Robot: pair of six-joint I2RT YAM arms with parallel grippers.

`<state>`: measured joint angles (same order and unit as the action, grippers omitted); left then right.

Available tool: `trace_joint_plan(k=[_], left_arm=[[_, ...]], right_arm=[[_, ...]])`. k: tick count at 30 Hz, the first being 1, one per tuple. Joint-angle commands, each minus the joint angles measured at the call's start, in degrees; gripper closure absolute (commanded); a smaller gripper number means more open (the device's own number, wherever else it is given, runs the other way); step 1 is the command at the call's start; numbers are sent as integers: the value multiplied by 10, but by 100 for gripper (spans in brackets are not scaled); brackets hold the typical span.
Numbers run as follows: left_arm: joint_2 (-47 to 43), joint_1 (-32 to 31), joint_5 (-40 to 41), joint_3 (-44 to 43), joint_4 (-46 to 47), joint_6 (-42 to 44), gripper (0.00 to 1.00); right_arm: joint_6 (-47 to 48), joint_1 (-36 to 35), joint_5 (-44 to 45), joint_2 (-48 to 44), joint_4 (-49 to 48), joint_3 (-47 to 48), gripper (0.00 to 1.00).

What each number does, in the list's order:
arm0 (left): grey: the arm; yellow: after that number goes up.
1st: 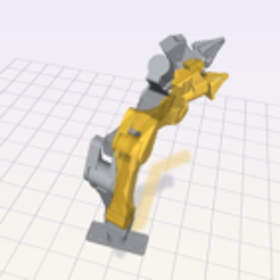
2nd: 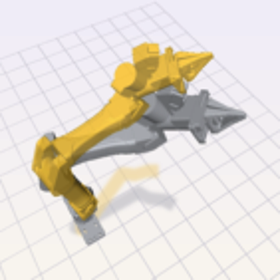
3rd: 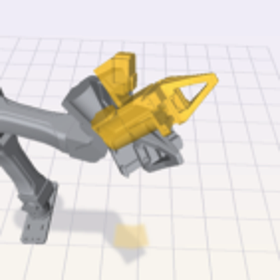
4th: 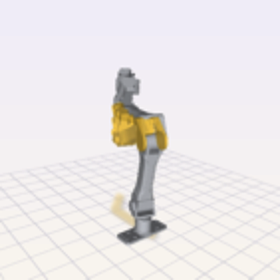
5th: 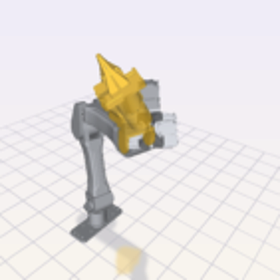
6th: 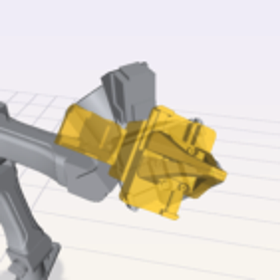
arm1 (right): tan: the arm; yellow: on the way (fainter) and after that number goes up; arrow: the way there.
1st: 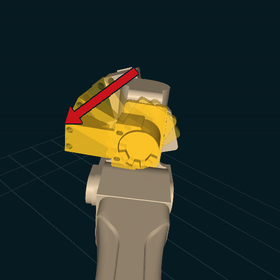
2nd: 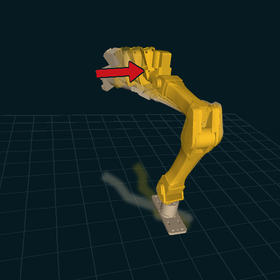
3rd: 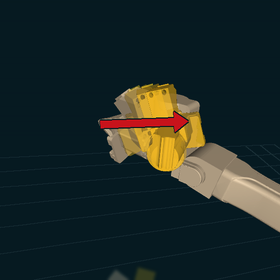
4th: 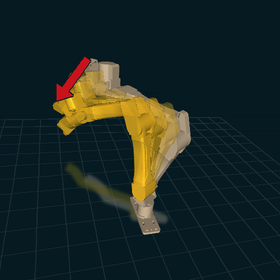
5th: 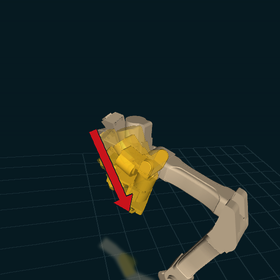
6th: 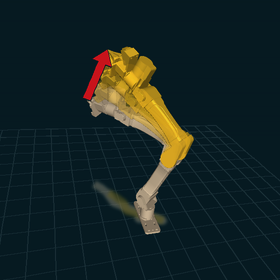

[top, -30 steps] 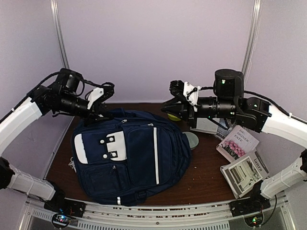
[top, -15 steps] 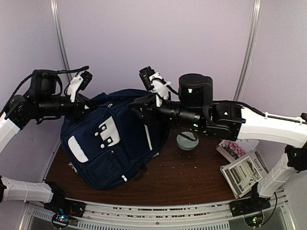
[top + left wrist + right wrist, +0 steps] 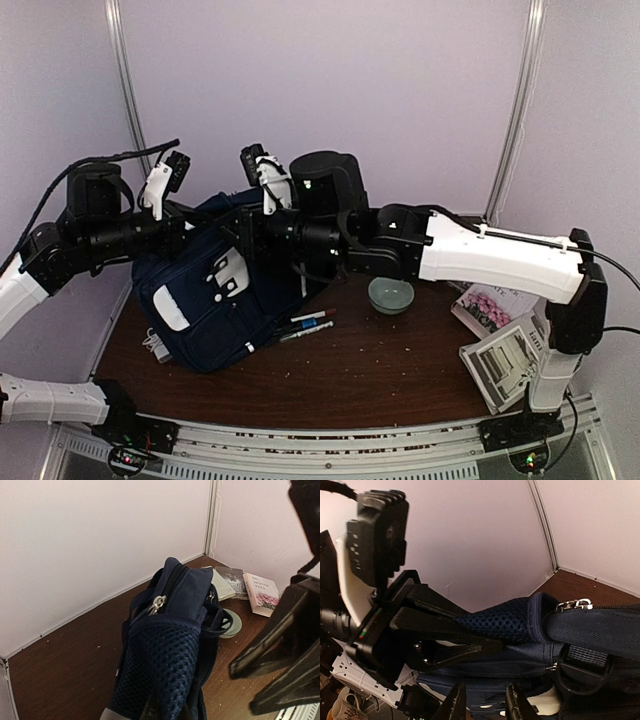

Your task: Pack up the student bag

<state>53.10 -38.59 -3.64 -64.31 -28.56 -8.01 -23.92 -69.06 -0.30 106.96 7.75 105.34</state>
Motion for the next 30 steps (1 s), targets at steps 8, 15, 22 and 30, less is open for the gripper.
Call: trace_joint_plan(k=[8, 15, 22, 30], left_arm=[[13, -31, 15, 5, 198, -30, 100], [19, -44, -2, 13, 214, -23, 100], [26, -53, -12, 14, 213, -19, 100], [43, -68, -36, 9, 218, -3, 100]], right_arm=[[-79, 18, 35, -9, -23, -58, 73], [-141, 58, 29, -9, -88, -105, 68], [-112, 59, 31, -2, -90, -69, 62], [-145, 77, 25, -2, -112, -69, 59]])
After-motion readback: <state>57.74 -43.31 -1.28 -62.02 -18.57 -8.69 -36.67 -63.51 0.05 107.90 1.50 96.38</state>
